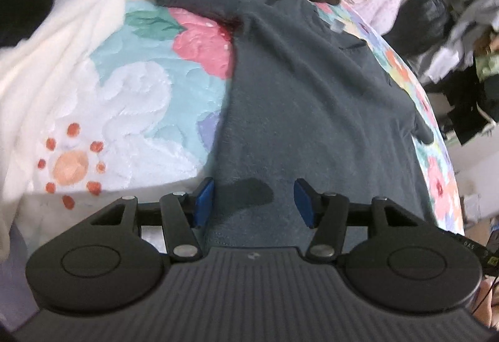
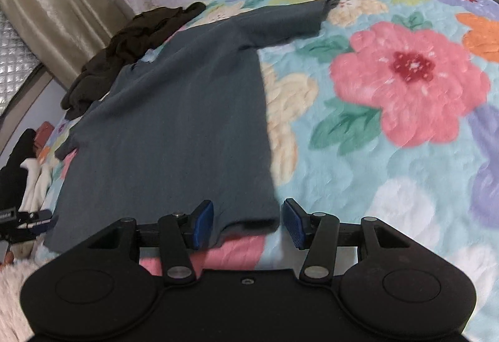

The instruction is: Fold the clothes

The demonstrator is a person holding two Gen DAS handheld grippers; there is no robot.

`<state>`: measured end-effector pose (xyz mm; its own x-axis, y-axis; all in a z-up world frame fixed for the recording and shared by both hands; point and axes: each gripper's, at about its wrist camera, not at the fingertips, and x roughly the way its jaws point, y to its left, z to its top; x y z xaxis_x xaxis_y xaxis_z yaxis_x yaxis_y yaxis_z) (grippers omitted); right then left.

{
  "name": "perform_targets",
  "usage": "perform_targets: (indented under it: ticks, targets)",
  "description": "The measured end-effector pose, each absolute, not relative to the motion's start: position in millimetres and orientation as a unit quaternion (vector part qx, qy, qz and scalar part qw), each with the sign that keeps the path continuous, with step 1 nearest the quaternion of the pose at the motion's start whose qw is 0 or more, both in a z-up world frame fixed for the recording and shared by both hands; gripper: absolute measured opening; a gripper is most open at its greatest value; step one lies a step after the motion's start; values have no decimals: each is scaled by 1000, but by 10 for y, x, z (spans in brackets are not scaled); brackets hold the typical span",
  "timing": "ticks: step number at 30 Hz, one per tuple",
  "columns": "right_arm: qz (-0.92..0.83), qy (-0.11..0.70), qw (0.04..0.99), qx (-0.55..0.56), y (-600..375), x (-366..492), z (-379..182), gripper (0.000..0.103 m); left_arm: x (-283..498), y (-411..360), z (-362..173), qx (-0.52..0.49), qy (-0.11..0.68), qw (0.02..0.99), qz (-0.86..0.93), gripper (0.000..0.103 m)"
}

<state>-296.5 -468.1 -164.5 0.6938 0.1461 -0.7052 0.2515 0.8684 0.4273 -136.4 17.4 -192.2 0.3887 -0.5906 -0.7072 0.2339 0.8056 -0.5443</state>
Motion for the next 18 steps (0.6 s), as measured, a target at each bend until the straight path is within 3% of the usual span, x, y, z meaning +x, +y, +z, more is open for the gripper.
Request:
perform_targets:
  ticks: [1, 2, 12, 18]
  targets:
    - [-20, 386, 888, 249, -4625, -2973, -1672, 39, -1389, 182, -1900, -190, 489, 811, -258, 4]
    - [-17, 385, 893, 233, -4554, -2959, -1683, 11, -1426, 200, -1852, -194, 484, 814, -257, 3]
    - [-2, 303, 938, 169, -4324, -3457, -854, 11, -1899, 487, -1480, -227, 452, 826, -248, 3]
    - [-31, 347, 914, 208, -4419, -3383, -1219, 11, -1841, 458, -1797, -235, 495, 806, -224, 3]
